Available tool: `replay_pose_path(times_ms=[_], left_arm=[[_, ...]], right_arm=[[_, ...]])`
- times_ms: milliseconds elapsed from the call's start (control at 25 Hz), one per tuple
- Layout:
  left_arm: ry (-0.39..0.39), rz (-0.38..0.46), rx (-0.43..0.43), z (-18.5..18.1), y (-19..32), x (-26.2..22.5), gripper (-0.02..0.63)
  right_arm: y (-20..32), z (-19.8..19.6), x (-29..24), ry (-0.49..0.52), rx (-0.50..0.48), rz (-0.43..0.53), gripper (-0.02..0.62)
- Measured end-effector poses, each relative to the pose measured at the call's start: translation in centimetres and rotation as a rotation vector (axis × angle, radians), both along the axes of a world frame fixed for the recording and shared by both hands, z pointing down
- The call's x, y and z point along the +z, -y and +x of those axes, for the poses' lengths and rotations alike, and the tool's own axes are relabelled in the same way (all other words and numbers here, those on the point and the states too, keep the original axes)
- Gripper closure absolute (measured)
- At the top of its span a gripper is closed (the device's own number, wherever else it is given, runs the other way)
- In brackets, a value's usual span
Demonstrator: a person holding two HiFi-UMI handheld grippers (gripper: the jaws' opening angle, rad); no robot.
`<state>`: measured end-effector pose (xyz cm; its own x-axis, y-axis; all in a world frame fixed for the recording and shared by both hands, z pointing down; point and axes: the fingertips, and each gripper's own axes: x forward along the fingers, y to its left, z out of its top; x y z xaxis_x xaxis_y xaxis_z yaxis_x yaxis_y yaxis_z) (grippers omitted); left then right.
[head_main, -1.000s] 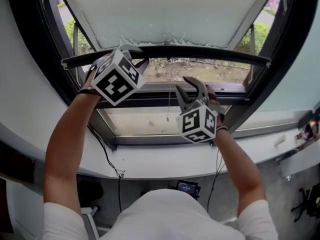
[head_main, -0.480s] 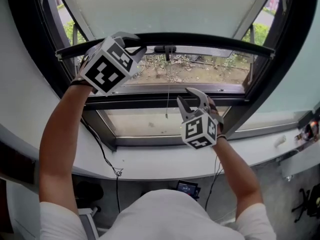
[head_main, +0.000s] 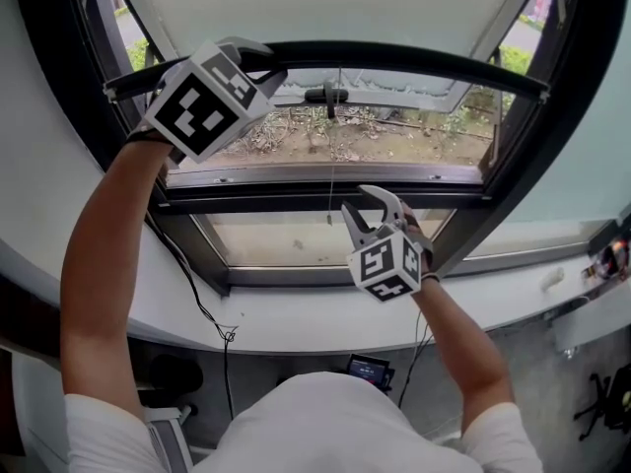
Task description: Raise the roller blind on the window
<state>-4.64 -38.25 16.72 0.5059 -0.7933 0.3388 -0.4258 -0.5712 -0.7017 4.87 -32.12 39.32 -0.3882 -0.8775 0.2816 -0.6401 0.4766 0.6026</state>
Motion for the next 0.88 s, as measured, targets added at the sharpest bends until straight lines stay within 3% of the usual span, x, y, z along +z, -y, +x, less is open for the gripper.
replay_pose_path(times_ms=[160, 440, 680, 760, 880], left_arm=[[0.002, 0.025, -0.004, 0.0, 0.0, -1.5, 0.535], [-0.073, 0.097, 0.025, 0.6, -0.4, -7.8, 0.535], [0.036, 0.146, -0.022, 0.2, 0.1, -8.3, 0.537], [0.042, 0.147, -0.027, 0.1, 0.2, -8.3, 0.537], [0.037, 0.14, -0.018, 0.3, 0.1, -8.2, 0.537]], right_arm=[[-0.2, -0.2, 0.6, 0.002, -0.007, -0.017, 0.457], [-0.1, -0.9, 1.3, -0.002, -0.028, -0.04, 0.457], [0.3, -1.7, 2.3, 0.012, -0.042, -0.083, 0.457], [0.1, -2.6, 3.1, 0.067, -0.089, -0.14, 0.457], [-0.8, -5.1, 3.5, 0.254, -0.225, -0.285, 0.457]])
